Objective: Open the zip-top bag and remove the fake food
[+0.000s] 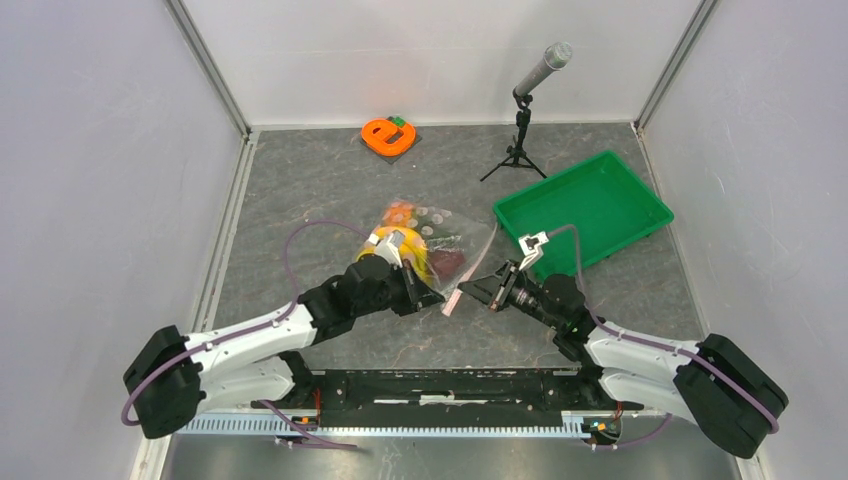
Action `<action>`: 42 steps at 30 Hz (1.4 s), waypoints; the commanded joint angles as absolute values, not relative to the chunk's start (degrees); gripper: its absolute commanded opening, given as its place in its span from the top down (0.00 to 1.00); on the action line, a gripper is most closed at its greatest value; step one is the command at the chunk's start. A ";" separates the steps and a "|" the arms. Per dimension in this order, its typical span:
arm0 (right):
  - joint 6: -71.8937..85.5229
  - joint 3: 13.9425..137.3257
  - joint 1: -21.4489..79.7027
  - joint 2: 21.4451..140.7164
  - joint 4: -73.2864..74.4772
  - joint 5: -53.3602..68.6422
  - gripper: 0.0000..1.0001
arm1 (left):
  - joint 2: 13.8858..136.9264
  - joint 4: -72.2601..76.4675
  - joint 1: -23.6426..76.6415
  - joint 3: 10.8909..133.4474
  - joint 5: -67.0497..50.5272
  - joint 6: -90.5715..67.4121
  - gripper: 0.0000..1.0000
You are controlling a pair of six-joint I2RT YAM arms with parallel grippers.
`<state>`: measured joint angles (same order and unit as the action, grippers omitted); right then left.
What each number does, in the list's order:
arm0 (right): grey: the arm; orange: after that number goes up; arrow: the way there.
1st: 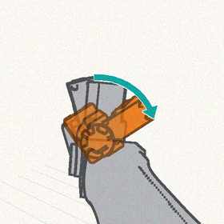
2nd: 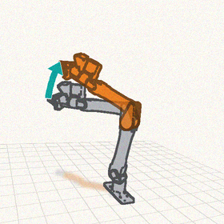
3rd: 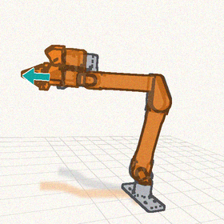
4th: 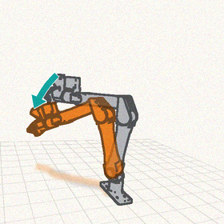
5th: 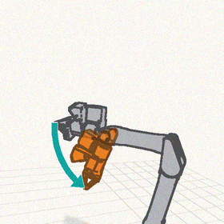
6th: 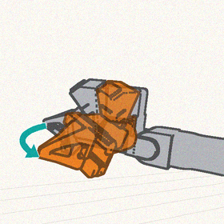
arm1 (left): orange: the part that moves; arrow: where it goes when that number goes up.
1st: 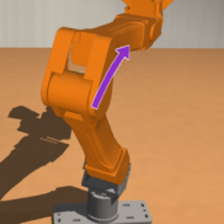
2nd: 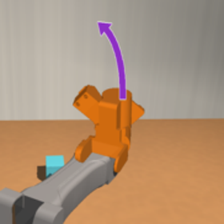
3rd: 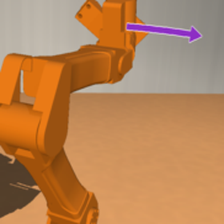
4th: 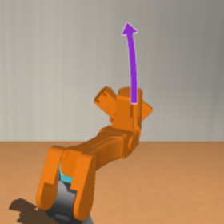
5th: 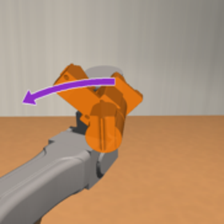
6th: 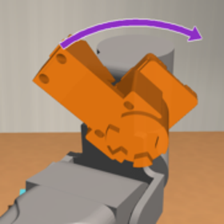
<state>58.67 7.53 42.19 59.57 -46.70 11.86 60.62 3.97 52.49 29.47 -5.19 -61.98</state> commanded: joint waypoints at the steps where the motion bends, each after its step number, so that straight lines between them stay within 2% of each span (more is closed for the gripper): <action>1: 56.22 8.50 39.66 57.64 -44.84 6.35 1.00 | 56.73 -5.49 52.36 30.59 -4.67 -57.09 0.98; 25: 52.67 7.96 30.65 53.41 -39.21 7.18 1.00 | 41.26 -37.34 52.22 33.77 15.37 -54.43 0.98; 42: 45.09 13.45 29.09 55.71 -32.89 7.29 0.97 | 36.85 -47.89 52.21 36.76 21.80 -52.79 0.98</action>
